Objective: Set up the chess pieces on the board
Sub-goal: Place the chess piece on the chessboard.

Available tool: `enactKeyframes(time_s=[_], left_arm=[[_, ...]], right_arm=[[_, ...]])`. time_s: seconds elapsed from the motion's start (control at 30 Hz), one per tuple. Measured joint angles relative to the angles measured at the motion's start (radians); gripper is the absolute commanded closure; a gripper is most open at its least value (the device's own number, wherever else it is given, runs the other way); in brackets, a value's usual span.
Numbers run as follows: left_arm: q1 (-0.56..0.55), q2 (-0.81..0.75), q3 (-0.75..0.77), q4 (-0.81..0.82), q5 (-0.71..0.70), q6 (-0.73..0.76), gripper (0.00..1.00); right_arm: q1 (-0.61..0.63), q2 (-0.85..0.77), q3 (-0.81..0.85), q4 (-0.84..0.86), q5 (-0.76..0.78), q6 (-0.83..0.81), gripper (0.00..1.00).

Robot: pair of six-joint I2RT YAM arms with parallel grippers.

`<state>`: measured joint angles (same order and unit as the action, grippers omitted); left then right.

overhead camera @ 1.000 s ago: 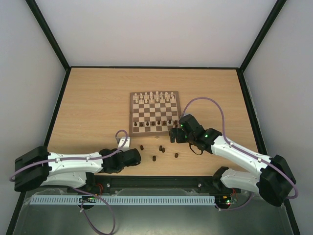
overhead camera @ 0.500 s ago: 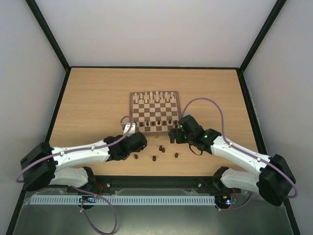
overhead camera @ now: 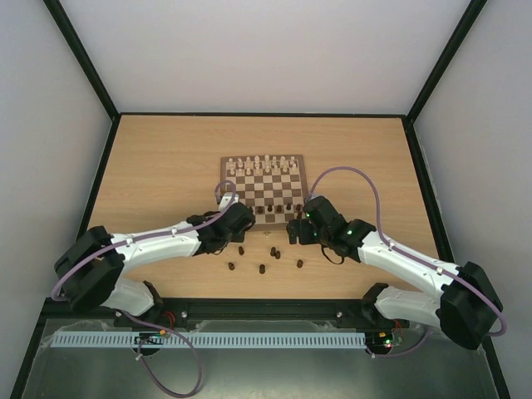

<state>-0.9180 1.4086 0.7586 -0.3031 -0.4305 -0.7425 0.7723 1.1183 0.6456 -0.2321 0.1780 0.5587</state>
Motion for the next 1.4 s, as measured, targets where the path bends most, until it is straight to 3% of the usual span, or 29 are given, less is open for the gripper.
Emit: enactKeyframes(time_s=[1.0,1.23,1.4], left_arm=[[0.086,0.089,0.016,0.082,0.037,0.079,0.87],[0.099,0.1,0.016,0.089,0.045,0.088,0.78],[0.101,0.1,0.016,0.093,0.049,0.091,0.76]], right_arm=[[0.0,0.0,0.0,0.0,0.001,0.0,0.01],[0.001,0.0,0.0,0.002,0.001,0.0,0.01],[0.001,0.0,0.0,0.002,0.001,0.0,0.01]])
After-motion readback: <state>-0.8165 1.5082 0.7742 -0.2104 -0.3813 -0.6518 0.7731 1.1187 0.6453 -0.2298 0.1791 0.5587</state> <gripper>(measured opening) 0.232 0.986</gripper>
